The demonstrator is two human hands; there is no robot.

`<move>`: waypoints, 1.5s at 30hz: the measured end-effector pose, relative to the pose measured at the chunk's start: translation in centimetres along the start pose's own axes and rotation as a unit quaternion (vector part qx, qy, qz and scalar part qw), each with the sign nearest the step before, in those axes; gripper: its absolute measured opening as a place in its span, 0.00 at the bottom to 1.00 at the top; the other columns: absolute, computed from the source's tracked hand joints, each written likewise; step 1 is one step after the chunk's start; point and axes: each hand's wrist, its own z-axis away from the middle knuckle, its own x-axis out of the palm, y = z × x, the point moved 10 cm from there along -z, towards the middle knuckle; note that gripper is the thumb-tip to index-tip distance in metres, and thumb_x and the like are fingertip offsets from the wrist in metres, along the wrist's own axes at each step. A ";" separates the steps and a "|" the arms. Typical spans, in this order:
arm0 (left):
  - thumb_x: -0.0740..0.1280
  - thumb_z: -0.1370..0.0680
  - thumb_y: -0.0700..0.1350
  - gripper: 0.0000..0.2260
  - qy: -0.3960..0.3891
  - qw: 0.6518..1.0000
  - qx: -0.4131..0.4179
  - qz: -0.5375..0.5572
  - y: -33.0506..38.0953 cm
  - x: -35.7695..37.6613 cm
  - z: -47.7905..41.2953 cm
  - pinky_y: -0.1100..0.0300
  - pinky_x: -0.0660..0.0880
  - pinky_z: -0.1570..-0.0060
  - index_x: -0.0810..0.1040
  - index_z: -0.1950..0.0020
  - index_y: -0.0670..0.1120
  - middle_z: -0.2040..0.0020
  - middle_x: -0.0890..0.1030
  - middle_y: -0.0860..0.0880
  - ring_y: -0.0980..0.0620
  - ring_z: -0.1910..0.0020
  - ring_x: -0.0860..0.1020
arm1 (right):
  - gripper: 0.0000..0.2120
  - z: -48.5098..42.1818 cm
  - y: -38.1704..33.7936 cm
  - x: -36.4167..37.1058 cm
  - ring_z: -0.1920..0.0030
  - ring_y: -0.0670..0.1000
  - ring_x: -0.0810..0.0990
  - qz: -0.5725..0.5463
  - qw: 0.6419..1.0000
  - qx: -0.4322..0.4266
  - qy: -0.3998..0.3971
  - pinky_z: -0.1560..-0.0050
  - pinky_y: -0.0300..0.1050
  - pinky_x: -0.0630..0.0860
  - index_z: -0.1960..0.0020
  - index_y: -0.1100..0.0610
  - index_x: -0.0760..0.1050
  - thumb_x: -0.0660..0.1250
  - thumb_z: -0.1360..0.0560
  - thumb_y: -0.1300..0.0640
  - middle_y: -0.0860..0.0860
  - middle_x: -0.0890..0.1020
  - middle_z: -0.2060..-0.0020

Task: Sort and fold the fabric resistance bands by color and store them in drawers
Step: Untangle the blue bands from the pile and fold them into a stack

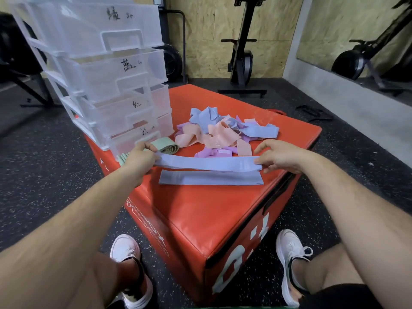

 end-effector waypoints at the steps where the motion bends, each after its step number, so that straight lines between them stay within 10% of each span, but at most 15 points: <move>1: 0.65 0.26 0.33 0.12 -0.012 1.000 0.001 -0.024 -0.3 0.2 0.2 0.61 0.63 0.70 0.72 0.60 0.51 0.65 0.73 0.49 0.50 0.69 0.67 | 0.13 -0.1 0.3 -0.3 0.65 0.49 0.83 0.013 1.000 0.001 0.015 0.60 0.45 0.82 0.43 0.59 0.74 0.72 0.25 0.66 0.60 0.83 0.56; 14: 0.74 0.27 0.44 0.04 -0.055 0.934 0.175 -0.307 -1.2 2.4 0.6 0.58 0.73 0.59 0.80 0.59 0.50 0.60 0.78 0.49 0.48 0.59 0.78 | 0.04 -1.3 1.8 1.1 0.63 0.48 0.76 0.319 0.943 -0.066 0.064 0.66 0.40 0.68 0.52 0.51 0.78 0.71 0.25 0.58 0.47 0.78 0.61; 22: 0.69 0.31 0.56 0.21 -0.187 0.857 0.293 -0.381 -0.6 5.4 2.7 0.55 0.69 0.35 0.81 0.41 0.50 0.40 0.79 0.52 0.52 0.39 0.75 | 0.24 -1.4 2.0 2.9 0.39 0.46 0.73 0.399 0.910 -0.112 -0.008 0.34 0.45 0.70 0.33 0.47 0.74 0.73 0.27 0.48 0.44 0.73 0.40; 28: 0.77 0.28 0.45 0.16 -0.224 0.845 0.322 -0.363 -0.9 6.1 2.5 0.50 0.71 0.36 0.83 0.41 0.49 0.44 0.80 0.49 0.48 0.43 0.77 | 0.21 -1.2 1.5 3.3 0.43 0.46 0.75 0.400 0.907 -0.131 -0.027 0.38 0.42 0.71 0.38 0.45 0.78 0.78 0.30 0.49 0.43 0.77 0.43; 34: 0.69 0.30 0.57 0.14 -0.233 0.840 0.300 -0.387 -1.5 5.8 2.4 0.48 0.71 0.36 0.75 0.47 0.69 0.43 0.78 0.56 0.52 0.40 0.75 | 0.18 -1.4 2.3 3.2 0.41 0.49 0.75 0.434 0.890 -0.139 -0.026 0.36 0.47 0.71 0.38 0.44 0.78 0.74 0.27 0.47 0.45 0.77 0.41; 45: 0.67 0.27 0.62 0.20 -0.214 0.799 0.373 -0.421 2.0 15.2 6.6 0.51 0.69 0.42 0.76 0.37 0.57 0.38 0.75 0.57 0.52 0.36 0.71 | 0.14 -2.5 -0.9 7.1 0.37 0.51 0.74 0.414 0.889 -0.195 -0.009 0.32 0.48 0.68 0.36 0.46 0.79 0.66 0.22 0.52 0.49 0.75 0.39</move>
